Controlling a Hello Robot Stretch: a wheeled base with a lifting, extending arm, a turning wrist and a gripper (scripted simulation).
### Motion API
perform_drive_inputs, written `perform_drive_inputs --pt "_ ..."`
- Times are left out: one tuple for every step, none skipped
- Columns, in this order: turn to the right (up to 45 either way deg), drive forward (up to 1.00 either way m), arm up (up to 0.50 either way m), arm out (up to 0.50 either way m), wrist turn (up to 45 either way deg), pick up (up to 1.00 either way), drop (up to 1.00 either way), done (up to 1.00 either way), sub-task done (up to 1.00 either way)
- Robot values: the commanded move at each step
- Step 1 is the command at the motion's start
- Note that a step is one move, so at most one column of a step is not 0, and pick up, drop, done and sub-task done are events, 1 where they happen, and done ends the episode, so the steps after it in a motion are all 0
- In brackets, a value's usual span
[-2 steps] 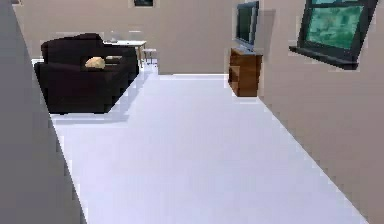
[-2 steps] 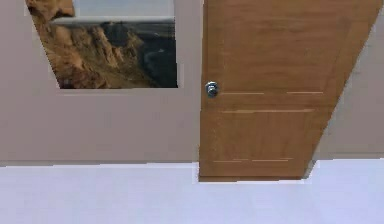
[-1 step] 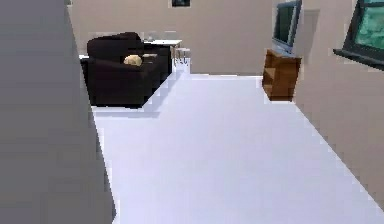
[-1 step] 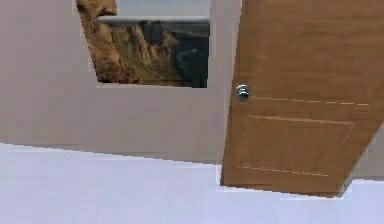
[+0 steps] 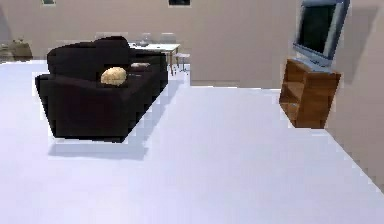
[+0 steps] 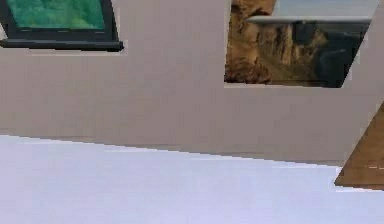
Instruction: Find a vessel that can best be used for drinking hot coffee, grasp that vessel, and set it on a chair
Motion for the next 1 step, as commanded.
perform_drive_inputs --pt "0.0 0.35 0.0 0.0 0.0 0.0 0.0 0.0 0.0"
